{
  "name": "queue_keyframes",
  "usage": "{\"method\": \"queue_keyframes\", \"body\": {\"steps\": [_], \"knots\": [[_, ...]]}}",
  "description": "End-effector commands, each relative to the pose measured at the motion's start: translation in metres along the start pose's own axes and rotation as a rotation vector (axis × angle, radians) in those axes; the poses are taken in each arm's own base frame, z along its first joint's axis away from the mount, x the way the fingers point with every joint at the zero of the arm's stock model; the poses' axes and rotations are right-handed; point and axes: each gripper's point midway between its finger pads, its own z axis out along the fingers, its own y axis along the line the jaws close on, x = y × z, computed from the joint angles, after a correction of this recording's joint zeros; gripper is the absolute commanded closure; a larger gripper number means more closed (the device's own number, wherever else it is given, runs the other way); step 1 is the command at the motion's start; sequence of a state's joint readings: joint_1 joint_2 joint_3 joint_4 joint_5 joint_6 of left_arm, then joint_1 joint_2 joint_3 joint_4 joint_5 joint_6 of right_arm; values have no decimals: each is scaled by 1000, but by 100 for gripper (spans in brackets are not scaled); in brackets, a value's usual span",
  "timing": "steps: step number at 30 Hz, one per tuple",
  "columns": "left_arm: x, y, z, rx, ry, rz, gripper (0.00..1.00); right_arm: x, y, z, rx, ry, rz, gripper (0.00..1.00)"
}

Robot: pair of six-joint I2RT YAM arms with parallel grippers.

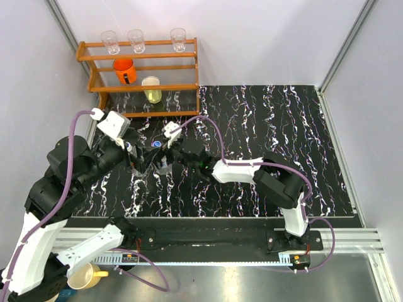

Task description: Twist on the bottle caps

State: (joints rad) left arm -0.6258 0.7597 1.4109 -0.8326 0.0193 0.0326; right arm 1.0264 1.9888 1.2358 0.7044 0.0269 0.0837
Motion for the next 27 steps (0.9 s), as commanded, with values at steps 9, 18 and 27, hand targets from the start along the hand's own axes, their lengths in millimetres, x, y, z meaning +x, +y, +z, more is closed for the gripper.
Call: {"method": "queue_keyframes", "body": {"steps": [9, 18, 27], "knots": [[-16, -1, 0, 5, -65, -7, 1, -113, 13, -20, -33, -155, -46, 0], [-4, 7, 33, -39, 36, -10, 1, -168, -17, -97, 164, -55, 27, 0], [6, 50, 86, -104, 101, -66, 1, -186, -78, -217, 446, 50, 150, 0]]}}
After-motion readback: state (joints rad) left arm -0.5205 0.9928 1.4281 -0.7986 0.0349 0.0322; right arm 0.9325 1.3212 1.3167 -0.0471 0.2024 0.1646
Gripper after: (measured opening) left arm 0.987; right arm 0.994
